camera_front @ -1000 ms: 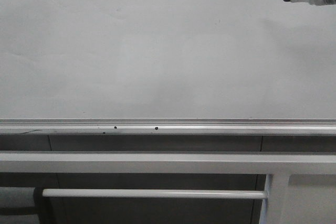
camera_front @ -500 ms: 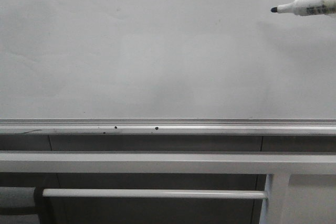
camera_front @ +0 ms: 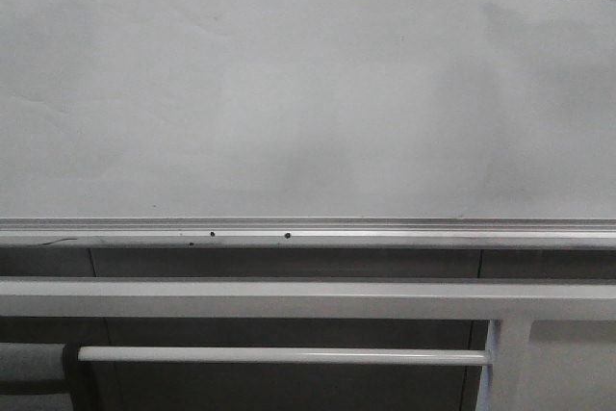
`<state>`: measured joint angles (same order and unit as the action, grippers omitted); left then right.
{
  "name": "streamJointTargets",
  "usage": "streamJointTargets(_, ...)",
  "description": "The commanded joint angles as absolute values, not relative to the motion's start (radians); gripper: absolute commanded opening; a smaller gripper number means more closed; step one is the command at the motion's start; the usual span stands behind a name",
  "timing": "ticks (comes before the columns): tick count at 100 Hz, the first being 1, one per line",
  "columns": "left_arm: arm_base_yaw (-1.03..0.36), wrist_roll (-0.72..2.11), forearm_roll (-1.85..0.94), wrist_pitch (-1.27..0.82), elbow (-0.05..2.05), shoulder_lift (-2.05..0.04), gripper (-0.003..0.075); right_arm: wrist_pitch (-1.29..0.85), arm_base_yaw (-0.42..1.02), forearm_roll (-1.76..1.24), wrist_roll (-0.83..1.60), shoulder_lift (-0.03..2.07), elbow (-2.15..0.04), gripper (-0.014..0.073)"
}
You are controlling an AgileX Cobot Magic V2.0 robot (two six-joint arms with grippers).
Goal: Write number 1 on whiteboard
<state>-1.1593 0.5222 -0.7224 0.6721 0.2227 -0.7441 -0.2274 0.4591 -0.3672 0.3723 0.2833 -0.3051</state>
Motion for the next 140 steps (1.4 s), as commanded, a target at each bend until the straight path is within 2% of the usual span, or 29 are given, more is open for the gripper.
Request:
streamJointTargets(1,-1.157,0.513,-0.701,0.736,0.248,-0.741,-0.0020,-0.140,0.454,-0.347,0.382,0.301,-0.333,-0.0043)
streamJointTargets(28,-1.157,0.513,-0.701,0.736,0.248,-0.741,-0.0020,-0.108,0.454,-0.325,0.382,0.310,-0.331,-0.0043)
streamJointTargets(81,-1.157,0.513,-0.701,0.736,0.248,-0.741,-0.0020,-0.116,0.454,-0.324,0.382,0.498,-0.315,-0.0043)
streamJointTargets(126,-1.157,0.513,-0.697,0.732,0.248,-0.741,-0.0020,-0.098,0.454,-0.377,0.382,0.579,-0.308,-0.0043)
streamJointTargets(140,-1.157,0.513,-0.664,0.664,0.248,-0.741,-0.0020,-0.248,0.454,-0.433,0.382,0.541,-0.347,-0.0043)
